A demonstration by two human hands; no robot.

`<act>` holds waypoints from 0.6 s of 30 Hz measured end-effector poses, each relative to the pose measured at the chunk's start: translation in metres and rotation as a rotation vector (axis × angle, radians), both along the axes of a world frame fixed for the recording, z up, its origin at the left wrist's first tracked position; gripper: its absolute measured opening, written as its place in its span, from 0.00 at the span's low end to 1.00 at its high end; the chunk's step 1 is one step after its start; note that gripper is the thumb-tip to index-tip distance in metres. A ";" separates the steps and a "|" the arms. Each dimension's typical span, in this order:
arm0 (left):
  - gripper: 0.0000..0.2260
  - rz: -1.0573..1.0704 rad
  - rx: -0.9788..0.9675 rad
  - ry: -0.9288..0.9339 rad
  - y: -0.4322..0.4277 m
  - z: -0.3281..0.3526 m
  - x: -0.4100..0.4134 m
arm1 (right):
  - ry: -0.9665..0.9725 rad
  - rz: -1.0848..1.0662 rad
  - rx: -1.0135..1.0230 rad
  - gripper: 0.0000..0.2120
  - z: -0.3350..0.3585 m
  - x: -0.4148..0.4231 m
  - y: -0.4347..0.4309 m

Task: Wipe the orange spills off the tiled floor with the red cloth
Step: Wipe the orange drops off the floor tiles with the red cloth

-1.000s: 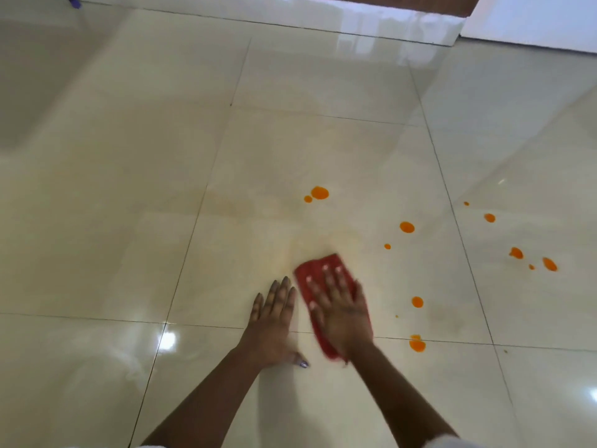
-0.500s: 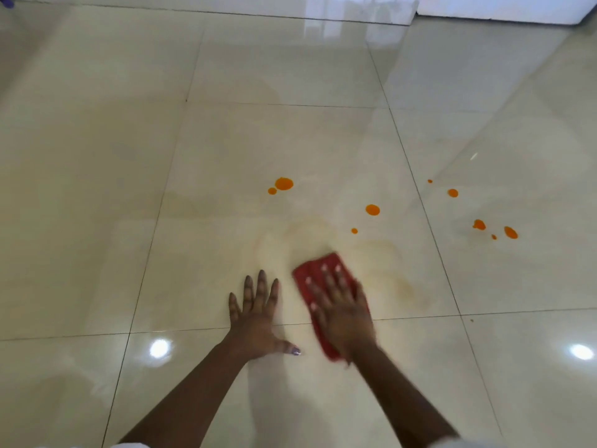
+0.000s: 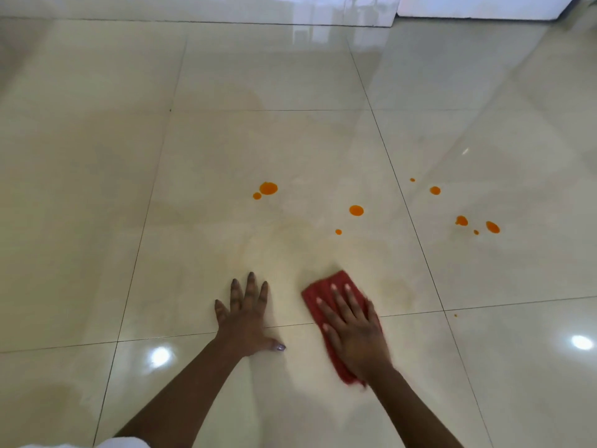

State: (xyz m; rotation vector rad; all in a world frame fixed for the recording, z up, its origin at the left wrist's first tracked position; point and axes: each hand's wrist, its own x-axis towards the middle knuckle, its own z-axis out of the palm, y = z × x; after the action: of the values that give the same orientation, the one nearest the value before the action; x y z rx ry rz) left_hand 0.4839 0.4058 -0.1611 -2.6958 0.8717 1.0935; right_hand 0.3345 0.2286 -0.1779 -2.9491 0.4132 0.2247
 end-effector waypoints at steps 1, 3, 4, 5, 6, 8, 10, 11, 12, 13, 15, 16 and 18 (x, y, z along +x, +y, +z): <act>0.55 -0.023 0.011 0.001 0.000 0.005 0.001 | 0.013 -0.026 0.006 0.23 0.003 -0.018 -0.007; 0.52 -0.089 0.012 0.017 0.000 0.012 0.003 | 0.006 -0.195 -0.023 0.24 0.002 -0.025 -0.033; 0.51 -0.118 0.003 0.033 -0.002 0.016 0.004 | 0.024 -0.290 -0.020 0.24 0.004 -0.016 -0.046; 0.50 -0.139 -0.007 0.052 -0.004 0.019 0.005 | 0.052 -0.382 -0.003 0.25 0.005 -0.001 -0.056; 0.50 -0.153 -0.024 0.061 -0.010 0.021 0.005 | 0.075 -0.445 0.015 0.25 0.005 0.015 -0.060; 0.50 -0.170 -0.053 0.065 -0.019 0.025 0.006 | 0.100 -0.422 0.051 0.26 0.006 0.043 -0.048; 0.50 -0.168 -0.078 0.066 -0.029 0.024 0.011 | 0.097 -0.204 0.028 0.26 0.002 0.048 -0.026; 0.50 -0.159 -0.084 0.067 -0.033 0.022 0.014 | 0.099 -0.095 0.015 0.25 0.001 0.041 -0.022; 0.50 -0.147 -0.086 0.059 -0.037 0.020 0.018 | 0.084 -0.041 0.010 0.25 0.001 0.032 -0.024; 0.51 -0.139 -0.088 0.039 -0.040 0.020 0.019 | 0.050 -0.062 -0.001 0.25 0.002 0.025 -0.032; 0.52 -0.120 -0.100 0.007 -0.048 0.015 0.027 | 0.050 -0.240 -0.017 0.24 0.001 0.032 -0.059; 0.53 -0.115 -0.102 -0.001 -0.052 0.014 0.029 | 0.081 -0.318 -0.014 0.25 0.001 0.037 -0.068; 0.56 -0.098 -0.083 -0.006 -0.060 0.009 0.029 | 0.094 -0.395 -0.016 0.26 -0.002 0.046 -0.075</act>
State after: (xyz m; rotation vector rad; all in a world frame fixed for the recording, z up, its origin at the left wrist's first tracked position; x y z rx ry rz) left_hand 0.5126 0.3460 -0.1523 -2.6873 1.0589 1.0513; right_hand 0.3803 0.1533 -0.1795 -2.8008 0.9958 0.3098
